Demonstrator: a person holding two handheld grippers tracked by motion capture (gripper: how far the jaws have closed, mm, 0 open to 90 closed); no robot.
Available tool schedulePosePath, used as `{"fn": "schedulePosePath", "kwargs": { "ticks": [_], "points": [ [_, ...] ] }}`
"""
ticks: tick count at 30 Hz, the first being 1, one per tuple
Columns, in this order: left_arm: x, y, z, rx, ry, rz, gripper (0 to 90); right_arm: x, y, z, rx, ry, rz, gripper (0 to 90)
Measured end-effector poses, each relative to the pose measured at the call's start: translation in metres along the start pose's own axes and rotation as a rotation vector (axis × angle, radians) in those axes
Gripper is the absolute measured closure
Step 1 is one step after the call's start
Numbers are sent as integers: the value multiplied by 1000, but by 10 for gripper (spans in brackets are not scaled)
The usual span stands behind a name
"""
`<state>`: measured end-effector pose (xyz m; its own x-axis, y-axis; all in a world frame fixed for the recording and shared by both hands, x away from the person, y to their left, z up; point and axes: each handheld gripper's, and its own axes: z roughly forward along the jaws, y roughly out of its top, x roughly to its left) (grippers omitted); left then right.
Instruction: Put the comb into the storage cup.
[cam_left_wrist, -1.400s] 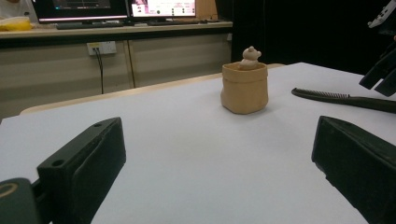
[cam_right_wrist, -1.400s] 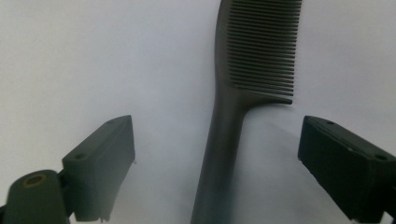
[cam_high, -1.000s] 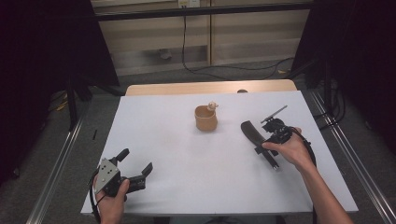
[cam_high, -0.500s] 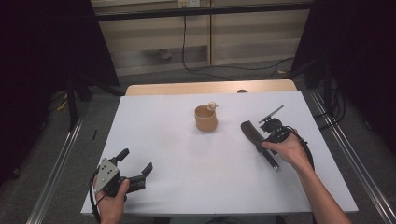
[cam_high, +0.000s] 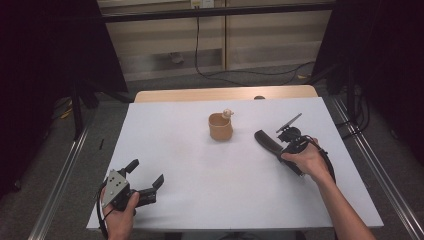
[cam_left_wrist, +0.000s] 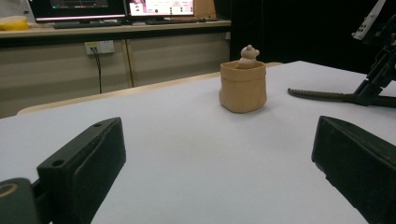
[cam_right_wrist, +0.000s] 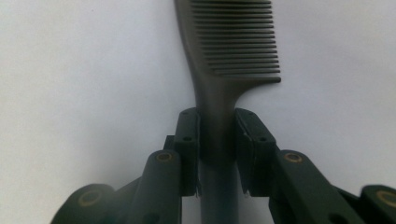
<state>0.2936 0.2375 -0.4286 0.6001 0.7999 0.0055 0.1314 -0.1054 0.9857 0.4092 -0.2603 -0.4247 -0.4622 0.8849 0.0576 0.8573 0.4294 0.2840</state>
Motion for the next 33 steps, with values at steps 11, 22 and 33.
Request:
{"fn": "schedulePosePath", "kwargs": {
  "ticks": [11, 22, 33],
  "points": [
    [1, 0, 0, 1, 3, 1, 31, 0, -1, -1, -14, -2, 9, 732],
    [2, -1, 0, 8, 4, 6, 30, -4, -6, -9, -85, 46, 27, 732],
    [1, -1, 0, 9, 4, 7, 31, -7, -17, -16, -178, 77, 27, 732]
  ]
}}
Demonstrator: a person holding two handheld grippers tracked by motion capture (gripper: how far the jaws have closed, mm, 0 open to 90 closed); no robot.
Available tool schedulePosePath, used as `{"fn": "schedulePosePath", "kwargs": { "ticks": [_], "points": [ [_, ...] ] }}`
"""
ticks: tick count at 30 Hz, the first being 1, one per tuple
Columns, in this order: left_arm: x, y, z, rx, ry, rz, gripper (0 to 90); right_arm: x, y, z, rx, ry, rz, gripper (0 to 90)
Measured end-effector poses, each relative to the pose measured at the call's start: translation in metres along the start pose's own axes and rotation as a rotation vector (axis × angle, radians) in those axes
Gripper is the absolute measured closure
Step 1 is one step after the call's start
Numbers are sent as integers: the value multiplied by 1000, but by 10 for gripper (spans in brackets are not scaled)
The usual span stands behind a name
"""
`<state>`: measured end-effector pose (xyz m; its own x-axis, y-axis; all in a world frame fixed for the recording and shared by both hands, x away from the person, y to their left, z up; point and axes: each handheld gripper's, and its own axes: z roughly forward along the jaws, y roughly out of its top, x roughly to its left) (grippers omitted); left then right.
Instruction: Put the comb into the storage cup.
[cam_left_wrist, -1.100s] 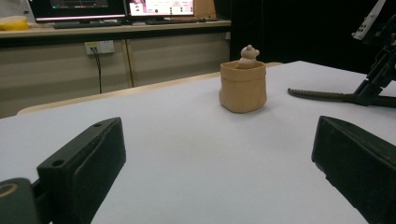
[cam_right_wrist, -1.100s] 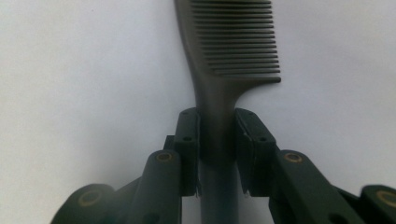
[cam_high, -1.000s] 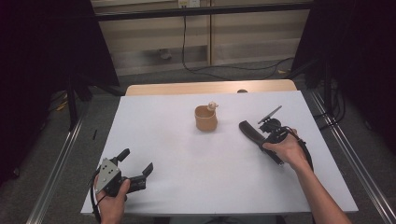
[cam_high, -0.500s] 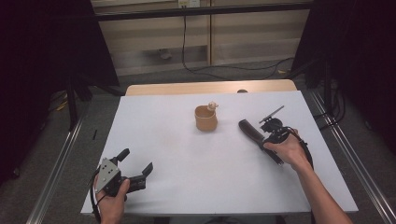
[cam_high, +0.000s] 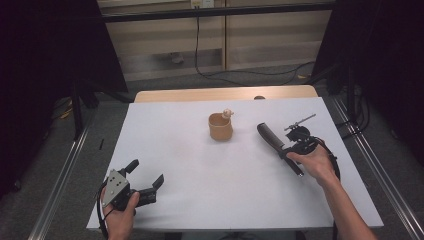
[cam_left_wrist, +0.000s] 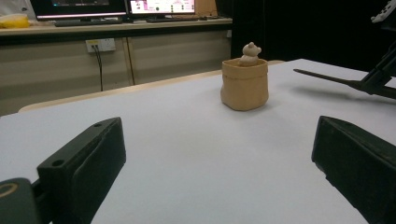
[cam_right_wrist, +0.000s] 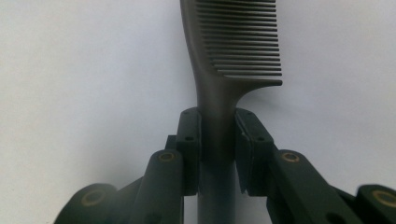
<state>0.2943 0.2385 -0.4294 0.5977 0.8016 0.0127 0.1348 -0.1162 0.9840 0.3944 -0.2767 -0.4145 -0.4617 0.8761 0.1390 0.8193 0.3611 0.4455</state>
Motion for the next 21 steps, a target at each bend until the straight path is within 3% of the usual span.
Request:
{"fn": "schedulePosePath", "kwargs": {
  "ticks": [8, 13, 21],
  "points": [
    [0, -1, 1, -2, 1, -9, 30, 6, -5, -9, -56, 5, -35, 732],
    [-1, 0, 0, 1, 2, 0, 30, 7, -8, -11, -99, 8, -28, 732],
    [-2, 0, 1, -1, -2, -5, 31, 6, -11, -21, -218, 7, -14, 732]
  ]
}}
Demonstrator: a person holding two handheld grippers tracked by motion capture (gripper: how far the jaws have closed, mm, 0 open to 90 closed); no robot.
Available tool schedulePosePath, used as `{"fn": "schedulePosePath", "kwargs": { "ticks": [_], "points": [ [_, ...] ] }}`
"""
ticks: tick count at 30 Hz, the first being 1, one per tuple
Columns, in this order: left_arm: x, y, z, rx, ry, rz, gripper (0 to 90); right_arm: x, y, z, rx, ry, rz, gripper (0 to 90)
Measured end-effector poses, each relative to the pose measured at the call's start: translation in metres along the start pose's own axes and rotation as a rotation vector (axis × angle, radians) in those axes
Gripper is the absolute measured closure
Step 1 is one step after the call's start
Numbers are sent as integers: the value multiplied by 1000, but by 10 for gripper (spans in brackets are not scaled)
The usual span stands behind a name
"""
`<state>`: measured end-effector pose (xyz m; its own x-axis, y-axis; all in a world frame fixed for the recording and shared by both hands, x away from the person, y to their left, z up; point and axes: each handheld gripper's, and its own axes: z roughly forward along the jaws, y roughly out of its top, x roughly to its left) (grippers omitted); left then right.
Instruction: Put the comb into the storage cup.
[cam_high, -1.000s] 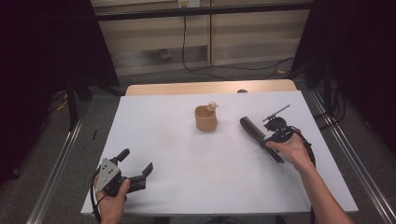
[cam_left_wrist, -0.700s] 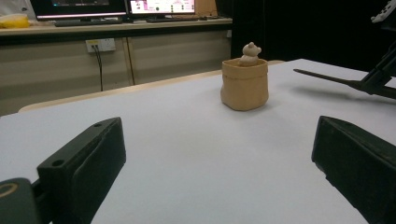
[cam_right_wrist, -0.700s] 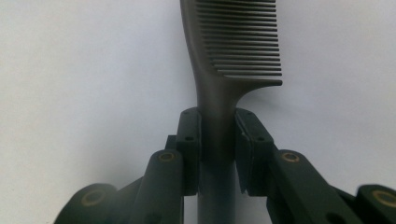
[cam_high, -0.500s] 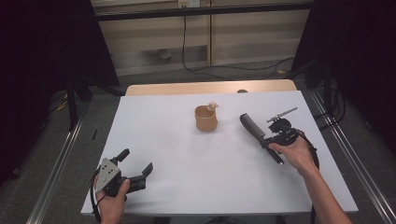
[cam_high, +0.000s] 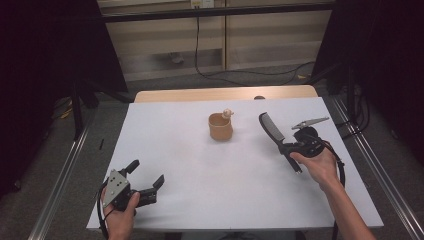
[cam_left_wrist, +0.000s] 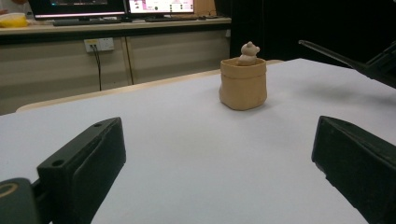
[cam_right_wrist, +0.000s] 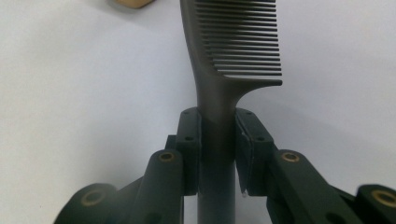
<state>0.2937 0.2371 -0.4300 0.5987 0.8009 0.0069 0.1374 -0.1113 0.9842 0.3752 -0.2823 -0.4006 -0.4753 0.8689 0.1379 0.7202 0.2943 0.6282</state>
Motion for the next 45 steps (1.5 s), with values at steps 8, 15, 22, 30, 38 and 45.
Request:
{"fn": "schedulePosePath", "kwargs": {
  "ticks": [8, 15, 22, 30, 38, 45],
  "points": [
    [1, 0, -1, 2, -1, 7, 30, -1, -3, -2, -62, -7, -8, 732],
    [0, 1, -1, -8, -3, -6, 30, -2, -5, -12, -126, 4, -1, 732],
    [1, 2, -2, -12, -3, -3, 30, -2, -7, -17, -206, 26, -22, 732],
    [0, 2, -2, -13, -8, 0, 30, 0, -7, -23, -293, 26, -39, 732],
    [0, 2, -1, -14, -6, -4, 30, 3, -7, -28, -371, 27, -56, 732],
    [0, 2, -1, -14, -8, -6, 30, 3, -6, -34, -434, 28, -53, 732]
  ]
}}
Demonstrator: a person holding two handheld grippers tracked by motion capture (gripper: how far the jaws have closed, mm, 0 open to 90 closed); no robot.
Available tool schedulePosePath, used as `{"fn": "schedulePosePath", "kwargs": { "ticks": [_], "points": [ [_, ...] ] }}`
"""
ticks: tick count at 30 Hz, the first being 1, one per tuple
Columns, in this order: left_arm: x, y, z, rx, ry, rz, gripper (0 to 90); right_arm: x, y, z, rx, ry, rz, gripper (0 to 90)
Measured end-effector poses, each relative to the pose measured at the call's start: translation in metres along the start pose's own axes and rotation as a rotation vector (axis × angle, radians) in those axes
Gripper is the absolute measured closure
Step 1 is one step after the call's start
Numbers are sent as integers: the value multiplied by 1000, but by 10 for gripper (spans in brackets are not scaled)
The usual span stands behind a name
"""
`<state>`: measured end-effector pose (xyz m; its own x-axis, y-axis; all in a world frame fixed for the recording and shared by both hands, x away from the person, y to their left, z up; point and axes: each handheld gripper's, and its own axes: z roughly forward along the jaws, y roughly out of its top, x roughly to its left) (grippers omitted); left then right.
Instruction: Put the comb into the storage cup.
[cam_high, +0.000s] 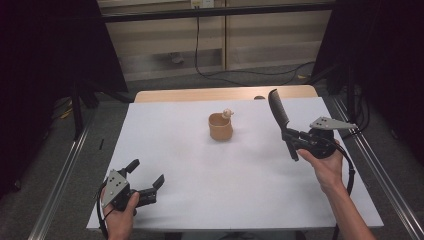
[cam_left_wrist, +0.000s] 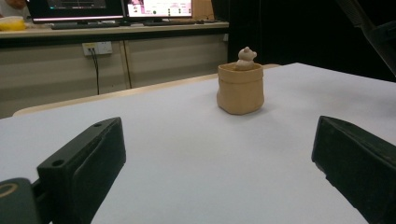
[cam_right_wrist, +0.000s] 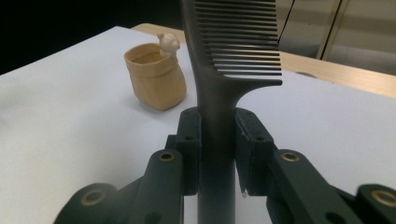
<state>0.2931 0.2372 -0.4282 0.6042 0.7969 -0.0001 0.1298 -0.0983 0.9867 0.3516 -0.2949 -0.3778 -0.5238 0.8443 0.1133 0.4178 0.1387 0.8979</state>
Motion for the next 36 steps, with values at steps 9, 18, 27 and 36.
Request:
{"fn": "schedulePosePath", "kwargs": {
  "ticks": [9, 18, 27, 36],
  "points": [
    [0, 0, 1, 1, -3, 4, 30, 6, 6, -3, -60, 22, -3, 732],
    [0, 0, 1, 4, -3, 6, 30, 12, 19, -5, -128, 35, -21, 732],
    [1, 0, 1, 7, -3, 12, 30, 18, 33, 8, -162, 68, -26, 732],
    [0, 0, 2, -5, -8, 1, 30, 24, 41, 16, -192, 106, -10, 732]
  ]
}}
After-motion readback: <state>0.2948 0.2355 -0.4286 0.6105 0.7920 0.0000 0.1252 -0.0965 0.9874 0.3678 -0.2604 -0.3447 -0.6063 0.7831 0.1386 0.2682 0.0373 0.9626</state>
